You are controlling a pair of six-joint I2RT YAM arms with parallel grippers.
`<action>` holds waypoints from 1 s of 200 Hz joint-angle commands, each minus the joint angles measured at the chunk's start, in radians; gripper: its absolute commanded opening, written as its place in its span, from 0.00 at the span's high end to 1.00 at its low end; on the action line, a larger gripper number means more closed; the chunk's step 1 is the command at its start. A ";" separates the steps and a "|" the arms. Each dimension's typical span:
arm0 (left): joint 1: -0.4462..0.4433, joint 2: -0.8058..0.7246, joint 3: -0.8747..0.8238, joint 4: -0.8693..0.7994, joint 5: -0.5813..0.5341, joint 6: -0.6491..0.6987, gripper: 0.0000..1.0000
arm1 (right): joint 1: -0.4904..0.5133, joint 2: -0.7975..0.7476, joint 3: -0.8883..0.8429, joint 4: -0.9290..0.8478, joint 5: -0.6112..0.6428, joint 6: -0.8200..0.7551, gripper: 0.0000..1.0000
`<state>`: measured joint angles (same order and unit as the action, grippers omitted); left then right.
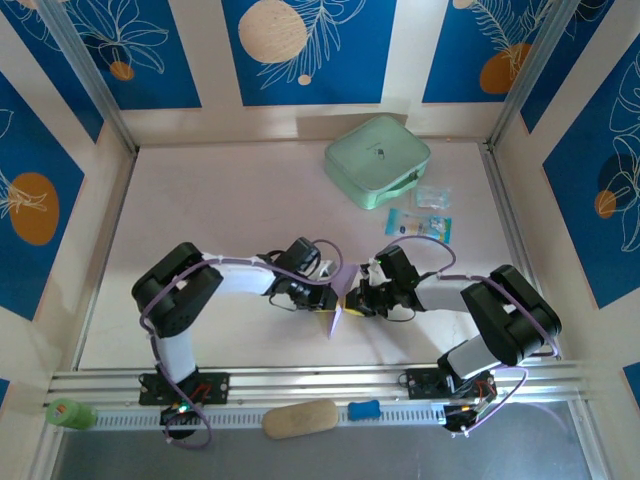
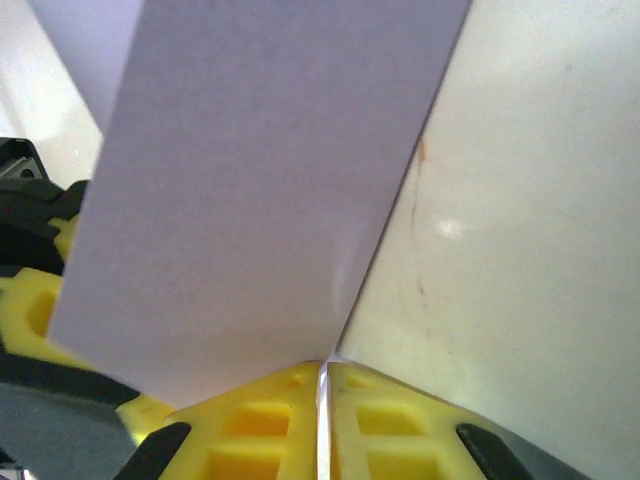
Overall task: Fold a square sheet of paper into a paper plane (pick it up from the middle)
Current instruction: Move a paper plane to the center of the table.
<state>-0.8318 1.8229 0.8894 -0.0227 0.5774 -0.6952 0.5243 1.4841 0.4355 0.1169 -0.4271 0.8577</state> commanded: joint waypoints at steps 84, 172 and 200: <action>-0.015 -0.258 0.112 -0.507 -0.639 -0.022 1.00 | -0.052 -0.246 0.019 -0.234 0.129 -0.038 0.88; -0.015 -0.139 0.192 -0.654 -0.686 -0.002 1.00 | -0.019 -0.214 0.066 -0.234 0.114 -0.034 0.87; -0.016 -0.110 0.194 -0.645 -0.661 -0.001 1.00 | -0.014 -0.200 0.067 -0.225 0.108 -0.033 0.87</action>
<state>-0.8413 1.6905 1.0576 -0.6327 -0.0906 -0.7044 0.5014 1.2690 0.4782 -0.0948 -0.3134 0.8379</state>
